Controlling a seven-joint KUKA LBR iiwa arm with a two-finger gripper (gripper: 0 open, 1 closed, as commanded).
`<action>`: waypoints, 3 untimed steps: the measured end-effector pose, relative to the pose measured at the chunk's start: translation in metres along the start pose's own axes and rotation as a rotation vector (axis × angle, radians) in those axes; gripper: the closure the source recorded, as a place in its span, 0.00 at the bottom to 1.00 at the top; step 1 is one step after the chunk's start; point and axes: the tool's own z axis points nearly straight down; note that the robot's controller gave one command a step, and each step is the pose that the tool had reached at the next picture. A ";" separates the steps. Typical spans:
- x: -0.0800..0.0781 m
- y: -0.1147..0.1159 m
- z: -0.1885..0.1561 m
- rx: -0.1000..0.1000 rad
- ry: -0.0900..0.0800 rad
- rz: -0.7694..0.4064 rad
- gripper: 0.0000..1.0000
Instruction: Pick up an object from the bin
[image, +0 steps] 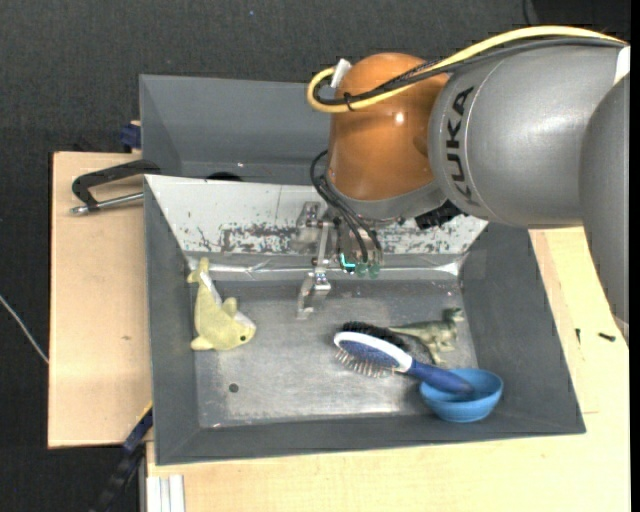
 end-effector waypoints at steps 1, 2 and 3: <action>-0.003 0.036 0.110 -0.004 -0.014 0.139 0.00; 0.028 0.099 0.091 -0.004 -0.011 0.015 0.00; 0.029 0.102 0.092 -0.002 -0.011 0.071 0.00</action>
Offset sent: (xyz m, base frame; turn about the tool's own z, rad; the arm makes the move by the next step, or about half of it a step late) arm 0.0001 0.0370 -0.1232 0.1414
